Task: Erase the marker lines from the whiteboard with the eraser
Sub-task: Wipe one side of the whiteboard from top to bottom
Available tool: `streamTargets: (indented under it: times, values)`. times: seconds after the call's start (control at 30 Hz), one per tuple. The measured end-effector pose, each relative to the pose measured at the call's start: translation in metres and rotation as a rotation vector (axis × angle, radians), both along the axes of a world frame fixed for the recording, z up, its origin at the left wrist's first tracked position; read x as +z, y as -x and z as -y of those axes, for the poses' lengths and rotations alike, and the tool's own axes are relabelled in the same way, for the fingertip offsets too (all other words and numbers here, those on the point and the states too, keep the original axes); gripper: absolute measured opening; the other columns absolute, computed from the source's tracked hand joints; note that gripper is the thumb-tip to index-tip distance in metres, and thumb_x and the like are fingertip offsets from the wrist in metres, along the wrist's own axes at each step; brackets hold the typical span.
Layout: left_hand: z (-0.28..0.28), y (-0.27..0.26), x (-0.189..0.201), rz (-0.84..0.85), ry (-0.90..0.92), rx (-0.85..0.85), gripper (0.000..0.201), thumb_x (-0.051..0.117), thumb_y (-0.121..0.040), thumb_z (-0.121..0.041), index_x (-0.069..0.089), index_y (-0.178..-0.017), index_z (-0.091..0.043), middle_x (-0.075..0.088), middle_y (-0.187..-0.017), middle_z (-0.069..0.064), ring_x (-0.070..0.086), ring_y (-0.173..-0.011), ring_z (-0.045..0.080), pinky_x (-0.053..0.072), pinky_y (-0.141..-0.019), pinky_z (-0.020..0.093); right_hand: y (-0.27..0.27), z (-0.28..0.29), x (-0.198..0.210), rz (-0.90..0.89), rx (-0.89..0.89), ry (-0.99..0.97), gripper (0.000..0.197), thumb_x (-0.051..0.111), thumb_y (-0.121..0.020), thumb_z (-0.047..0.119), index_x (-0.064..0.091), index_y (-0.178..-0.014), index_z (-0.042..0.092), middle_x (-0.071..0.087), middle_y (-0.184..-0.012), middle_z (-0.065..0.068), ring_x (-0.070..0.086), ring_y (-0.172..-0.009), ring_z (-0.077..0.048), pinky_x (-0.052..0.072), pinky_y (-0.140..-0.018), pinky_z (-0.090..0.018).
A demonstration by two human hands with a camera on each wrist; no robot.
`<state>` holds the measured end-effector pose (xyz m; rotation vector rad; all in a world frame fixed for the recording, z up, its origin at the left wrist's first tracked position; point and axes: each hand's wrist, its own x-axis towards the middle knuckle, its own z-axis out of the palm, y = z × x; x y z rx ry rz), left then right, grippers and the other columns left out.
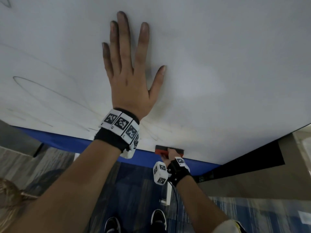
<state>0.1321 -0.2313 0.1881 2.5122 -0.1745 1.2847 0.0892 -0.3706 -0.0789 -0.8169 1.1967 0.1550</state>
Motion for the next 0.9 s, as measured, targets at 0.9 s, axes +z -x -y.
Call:
streamTargets:
  times: [0.9]
  values:
    - [-0.076,0.004,0.000,-0.032,-0.316,-0.251,0.063,0.058,-0.101,-0.039,0.038,-0.157,-0.017,0.033,-0.163,0.020,0.028,-0.153,0.033,0.021,-0.126,0.046,-0.006,-0.047,-0.050,0.029,-0.042,0.044,0.053,0.066,-0.094,0.002,0.043,-0.141,-0.001,0.060,-0.131,-0.024,0.065,-0.096,-0.038,0.060,-0.055,-0.042]
